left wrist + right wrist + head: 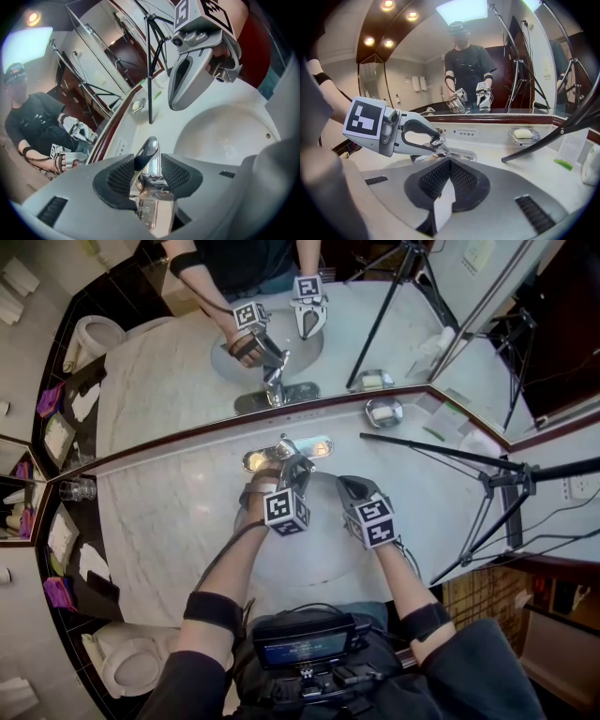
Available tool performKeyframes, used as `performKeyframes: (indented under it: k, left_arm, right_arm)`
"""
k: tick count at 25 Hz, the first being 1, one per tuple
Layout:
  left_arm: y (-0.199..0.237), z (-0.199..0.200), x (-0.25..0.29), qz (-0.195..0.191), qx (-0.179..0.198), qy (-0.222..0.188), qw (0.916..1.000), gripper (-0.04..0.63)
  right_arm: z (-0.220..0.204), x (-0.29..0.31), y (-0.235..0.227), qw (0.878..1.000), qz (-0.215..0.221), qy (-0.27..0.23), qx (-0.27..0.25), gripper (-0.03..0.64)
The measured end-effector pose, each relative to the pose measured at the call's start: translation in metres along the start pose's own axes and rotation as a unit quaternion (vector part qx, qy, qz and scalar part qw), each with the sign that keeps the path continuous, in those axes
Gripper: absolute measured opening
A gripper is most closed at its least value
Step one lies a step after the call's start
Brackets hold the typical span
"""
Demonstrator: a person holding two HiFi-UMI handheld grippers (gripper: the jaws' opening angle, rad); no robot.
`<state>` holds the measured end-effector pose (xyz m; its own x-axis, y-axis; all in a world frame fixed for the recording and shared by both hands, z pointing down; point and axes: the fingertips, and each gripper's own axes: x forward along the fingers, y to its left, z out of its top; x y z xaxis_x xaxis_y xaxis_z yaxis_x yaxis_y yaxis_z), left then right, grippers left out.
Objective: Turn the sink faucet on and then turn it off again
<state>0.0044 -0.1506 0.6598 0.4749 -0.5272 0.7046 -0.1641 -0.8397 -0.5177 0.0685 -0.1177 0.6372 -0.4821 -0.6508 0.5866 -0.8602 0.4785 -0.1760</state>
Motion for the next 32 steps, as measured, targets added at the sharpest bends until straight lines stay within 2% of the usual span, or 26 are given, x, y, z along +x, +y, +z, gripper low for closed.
performKeyframes:
  k: [5, 10, 13, 17, 23, 24, 27, 32]
  left_arm:
    - [-0.004, -0.002, 0.003, -0.014, 0.015, 0.002, 0.9998, 0.163]
    - [-0.006, -0.002, -0.001, -0.031, -0.001, 0.005, 0.9995, 0.181]
    - [-0.005, -0.006, -0.013, -0.024, -0.01, 0.005, 0.9996, 0.173]
    - [-0.002, -0.013, -0.035, -0.001, -0.03, 0.003, 0.9995, 0.128]
    - [0.009, -0.014, -0.067, 0.027, -0.1, -0.021, 0.9944, 0.027]
    - [0.011, -0.014, -0.073, 0.031, -0.114, -0.025, 0.9927, 0.0]
    - [0.016, -0.017, -0.09, 0.042, -0.179, -0.042, 0.9821, 0.0]
    - [0.024, -0.02, -0.118, 0.067, -0.291, -0.073, 0.9515, 0.0]
  right_arm:
    - [-0.004, 0.002, 0.001, 1.0, 0.003, 0.002, -0.002, 0.02]
    - [0.001, -0.003, 0.002, 1.0, 0.001, 0.001, -0.005, 0.02]
    - [0.006, -0.006, -0.001, 1.0, -0.001, -0.007, -0.008, 0.02]
    - [0.009, -0.009, 0.001, 1.0, -0.001, -0.011, -0.01, 0.02]
    - [0.015, -0.009, 0.011, 1.0, 0.008, -0.018, -0.019, 0.02]
    - [0.016, -0.01, 0.011, 1.0, 0.008, -0.019, -0.02, 0.02]
    - [0.021, -0.013, 0.01, 0.999, 0.007, -0.023, -0.023, 0.02]
    - [0.024, -0.02, 0.011, 0.999, 0.006, -0.026, -0.03, 0.02]
